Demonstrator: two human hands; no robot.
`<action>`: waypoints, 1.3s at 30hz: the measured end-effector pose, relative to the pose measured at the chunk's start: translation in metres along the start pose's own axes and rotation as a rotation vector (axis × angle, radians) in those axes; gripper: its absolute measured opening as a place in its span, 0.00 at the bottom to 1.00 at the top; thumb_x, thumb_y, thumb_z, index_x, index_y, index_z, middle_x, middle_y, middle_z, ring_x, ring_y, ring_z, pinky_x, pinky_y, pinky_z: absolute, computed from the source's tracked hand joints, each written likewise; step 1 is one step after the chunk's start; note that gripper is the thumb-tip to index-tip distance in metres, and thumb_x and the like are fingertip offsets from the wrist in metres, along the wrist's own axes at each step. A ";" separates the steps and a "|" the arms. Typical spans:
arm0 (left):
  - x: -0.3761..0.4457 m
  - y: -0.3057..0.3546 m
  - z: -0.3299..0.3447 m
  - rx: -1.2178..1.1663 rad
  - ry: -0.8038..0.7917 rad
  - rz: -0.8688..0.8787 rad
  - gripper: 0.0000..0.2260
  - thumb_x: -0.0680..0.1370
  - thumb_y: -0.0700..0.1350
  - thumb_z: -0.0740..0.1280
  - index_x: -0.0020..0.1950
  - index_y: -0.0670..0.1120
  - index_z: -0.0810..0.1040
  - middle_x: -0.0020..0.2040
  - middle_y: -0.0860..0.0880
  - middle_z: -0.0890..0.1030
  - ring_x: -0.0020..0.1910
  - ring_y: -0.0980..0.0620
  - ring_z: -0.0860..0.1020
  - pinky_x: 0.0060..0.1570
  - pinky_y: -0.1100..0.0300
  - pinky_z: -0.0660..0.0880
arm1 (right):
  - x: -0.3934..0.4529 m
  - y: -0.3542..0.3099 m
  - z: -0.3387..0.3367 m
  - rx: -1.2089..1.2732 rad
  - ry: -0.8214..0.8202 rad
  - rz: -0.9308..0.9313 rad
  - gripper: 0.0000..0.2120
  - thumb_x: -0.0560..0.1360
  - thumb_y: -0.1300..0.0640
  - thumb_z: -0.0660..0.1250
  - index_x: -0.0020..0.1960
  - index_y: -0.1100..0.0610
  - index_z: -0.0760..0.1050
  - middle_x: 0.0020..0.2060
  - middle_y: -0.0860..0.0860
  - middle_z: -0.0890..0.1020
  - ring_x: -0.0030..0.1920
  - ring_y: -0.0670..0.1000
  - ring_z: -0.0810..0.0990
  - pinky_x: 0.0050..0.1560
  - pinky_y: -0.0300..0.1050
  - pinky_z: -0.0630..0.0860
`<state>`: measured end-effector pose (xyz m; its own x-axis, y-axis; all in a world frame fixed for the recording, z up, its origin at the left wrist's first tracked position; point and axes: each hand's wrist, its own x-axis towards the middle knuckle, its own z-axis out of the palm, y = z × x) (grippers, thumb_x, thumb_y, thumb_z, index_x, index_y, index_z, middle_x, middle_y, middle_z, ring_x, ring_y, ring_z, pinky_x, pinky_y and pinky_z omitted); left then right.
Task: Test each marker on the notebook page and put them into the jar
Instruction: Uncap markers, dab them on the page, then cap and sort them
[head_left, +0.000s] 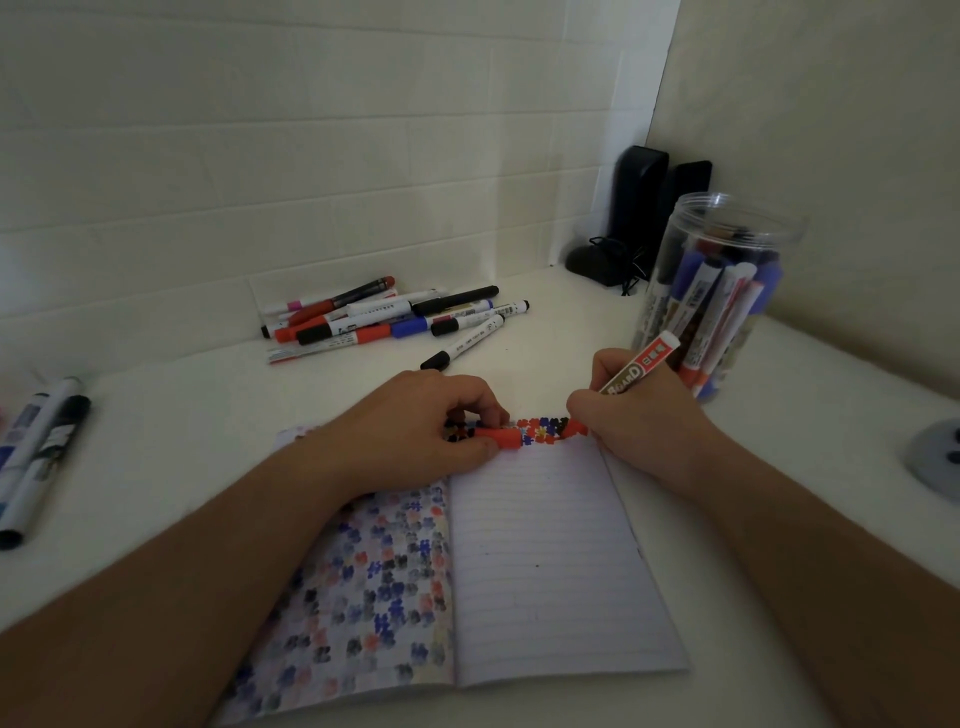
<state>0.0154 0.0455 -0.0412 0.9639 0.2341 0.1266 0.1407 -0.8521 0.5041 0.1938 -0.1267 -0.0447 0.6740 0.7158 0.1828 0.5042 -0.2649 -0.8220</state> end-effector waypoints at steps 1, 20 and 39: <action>0.000 0.000 0.000 -0.002 0.001 -0.002 0.08 0.77 0.56 0.71 0.56 0.60 0.79 0.56 0.68 0.81 0.55 0.68 0.78 0.59 0.60 0.77 | 0.000 0.001 -0.001 0.014 -0.004 0.005 0.17 0.70 0.60 0.72 0.33 0.54 0.65 0.25 0.47 0.69 0.29 0.47 0.68 0.30 0.40 0.69; 0.000 -0.001 0.000 -0.014 0.008 -0.003 0.08 0.77 0.57 0.71 0.55 0.61 0.79 0.56 0.68 0.81 0.55 0.67 0.78 0.59 0.59 0.78 | 0.001 0.004 -0.001 0.081 -0.012 0.022 0.11 0.68 0.56 0.72 0.34 0.56 0.69 0.32 0.62 0.78 0.32 0.54 0.75 0.36 0.50 0.75; 0.000 0.000 0.000 -0.017 0.007 0.004 0.09 0.77 0.56 0.71 0.57 0.60 0.80 0.56 0.68 0.81 0.55 0.68 0.78 0.58 0.61 0.77 | 0.001 0.003 -0.001 0.056 -0.022 0.030 0.15 0.69 0.59 0.72 0.32 0.54 0.65 0.28 0.53 0.72 0.31 0.52 0.71 0.34 0.47 0.71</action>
<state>0.0153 0.0453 -0.0414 0.9627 0.2345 0.1348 0.1332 -0.8448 0.5183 0.1964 -0.1279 -0.0464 0.6759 0.7223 0.1466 0.4529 -0.2501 -0.8558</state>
